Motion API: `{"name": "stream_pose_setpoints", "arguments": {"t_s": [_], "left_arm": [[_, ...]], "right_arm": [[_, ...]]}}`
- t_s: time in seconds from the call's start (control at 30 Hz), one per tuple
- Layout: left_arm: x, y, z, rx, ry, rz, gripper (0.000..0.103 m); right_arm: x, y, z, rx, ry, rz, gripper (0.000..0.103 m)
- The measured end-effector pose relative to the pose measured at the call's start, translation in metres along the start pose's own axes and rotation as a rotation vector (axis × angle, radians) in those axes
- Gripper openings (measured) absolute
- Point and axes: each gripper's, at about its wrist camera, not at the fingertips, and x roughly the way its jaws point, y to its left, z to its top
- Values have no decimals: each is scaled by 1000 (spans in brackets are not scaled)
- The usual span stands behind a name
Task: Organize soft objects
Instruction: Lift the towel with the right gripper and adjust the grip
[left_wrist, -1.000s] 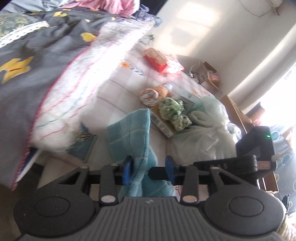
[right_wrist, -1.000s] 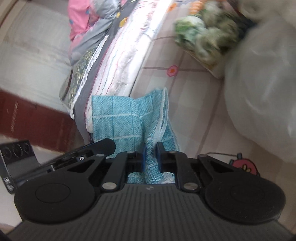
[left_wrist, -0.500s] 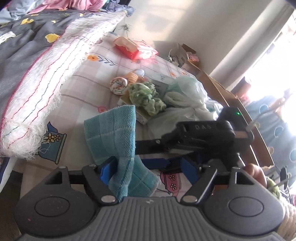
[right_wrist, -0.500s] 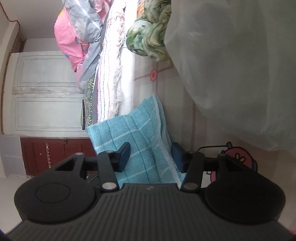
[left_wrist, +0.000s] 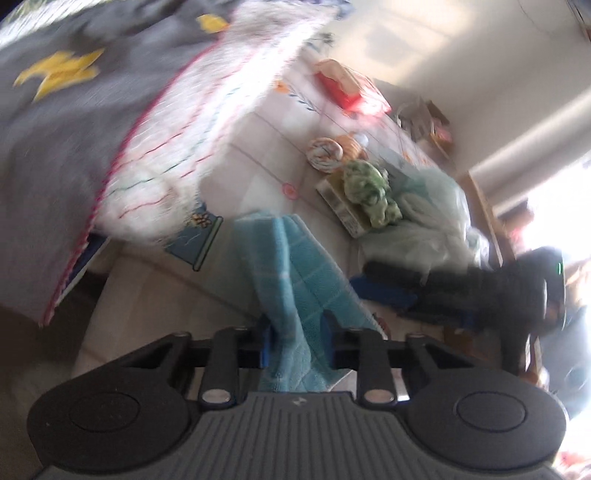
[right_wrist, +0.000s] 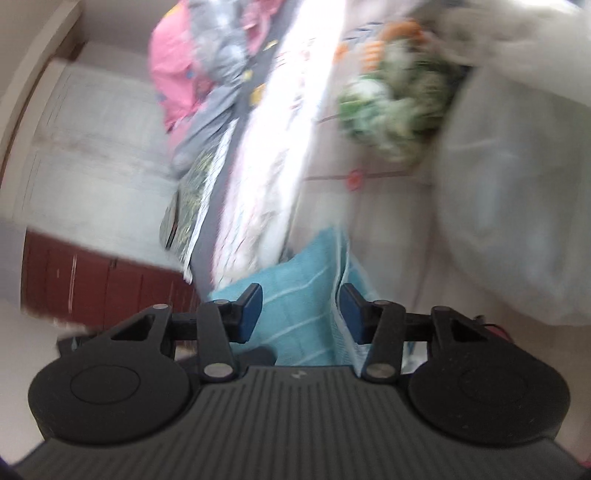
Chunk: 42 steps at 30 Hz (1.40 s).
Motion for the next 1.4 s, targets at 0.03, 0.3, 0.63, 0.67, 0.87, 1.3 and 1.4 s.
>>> {"name": "stream_pose_setpoints", "arguments": {"t_s": [0.03, 0.3, 0.63, 0.67, 0.87, 1.3, 1.4], "left_arm": [[-1, 3, 1, -20, -4, -12, 21], [-1, 6, 5, -76, -10, -31, 14], [1, 2, 5, -84, -20, -11, 14], [1, 3, 5, -84, -20, -6, 14], [1, 2, 6, -87, -24, -12, 14], [20, -25, 15, -38, 25, -138, 31], [30, -27, 18, -61, 40, -175, 33]], "right_arm": [[4, 4, -3, -38, 29, -12, 36], [-4, 28, -14, -245, 53, -65, 24], [-17, 35, -19, -245, -13, -19, 24], [-20, 35, -16, -238, -25, -8, 24], [-4, 25, -12, -178, 92, 25, 25], [16, -8, -20, -76, 198, -15, 26], [8, -14, -19, -63, 194, -16, 26]]}}
